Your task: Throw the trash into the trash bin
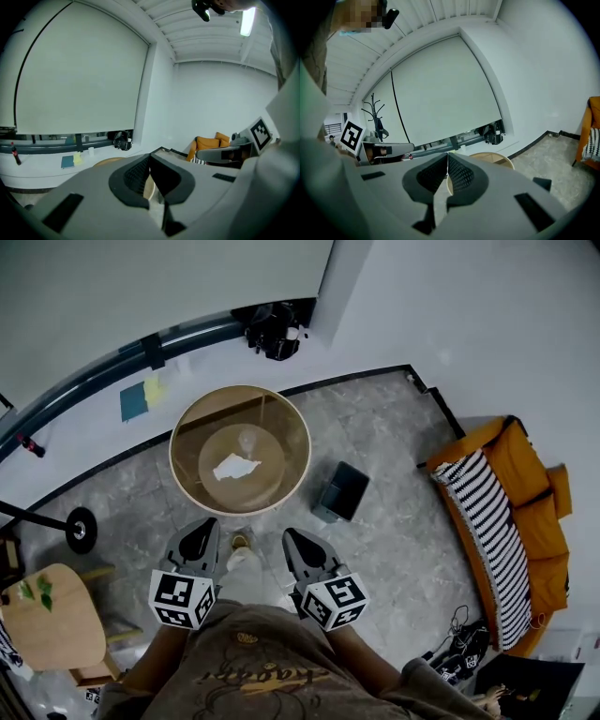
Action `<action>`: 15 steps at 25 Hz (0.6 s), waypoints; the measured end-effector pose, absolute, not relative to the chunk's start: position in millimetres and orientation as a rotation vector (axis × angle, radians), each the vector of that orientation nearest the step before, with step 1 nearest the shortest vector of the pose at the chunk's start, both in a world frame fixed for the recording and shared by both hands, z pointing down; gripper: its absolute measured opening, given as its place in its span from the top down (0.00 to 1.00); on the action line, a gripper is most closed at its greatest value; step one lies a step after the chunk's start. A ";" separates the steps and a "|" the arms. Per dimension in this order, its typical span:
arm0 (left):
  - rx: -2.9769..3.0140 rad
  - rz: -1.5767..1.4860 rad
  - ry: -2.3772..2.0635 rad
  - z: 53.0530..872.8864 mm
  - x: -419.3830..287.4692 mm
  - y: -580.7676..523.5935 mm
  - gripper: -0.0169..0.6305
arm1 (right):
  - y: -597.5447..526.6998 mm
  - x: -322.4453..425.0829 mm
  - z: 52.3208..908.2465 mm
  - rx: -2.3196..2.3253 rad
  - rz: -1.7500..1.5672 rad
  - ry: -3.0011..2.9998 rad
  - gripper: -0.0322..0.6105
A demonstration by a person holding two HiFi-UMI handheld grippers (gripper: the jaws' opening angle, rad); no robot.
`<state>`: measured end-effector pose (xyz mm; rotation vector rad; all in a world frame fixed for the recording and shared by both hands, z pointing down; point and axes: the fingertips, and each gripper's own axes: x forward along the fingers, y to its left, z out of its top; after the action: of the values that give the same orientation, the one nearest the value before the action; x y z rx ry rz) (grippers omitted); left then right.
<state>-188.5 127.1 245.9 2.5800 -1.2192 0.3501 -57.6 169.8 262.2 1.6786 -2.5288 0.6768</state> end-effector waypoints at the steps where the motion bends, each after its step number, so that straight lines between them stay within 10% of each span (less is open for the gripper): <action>1: 2.584 0.354 -1.212 245.6 -188.5 116.8 0.95 | 157.9 -58.3 260.5 1.674 0.668 -2.531 0.92; 15: 2.635 0.312 -1.178 222.9 -196.4 -27.8 0.95 | 14.1 -77.0 235.9 1.677 0.601 -2.549 0.92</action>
<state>-196.4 -27.8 222.9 2.6346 -1.1784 0.3120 -77.0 14.1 235.9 1.6770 -2.5494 0.6009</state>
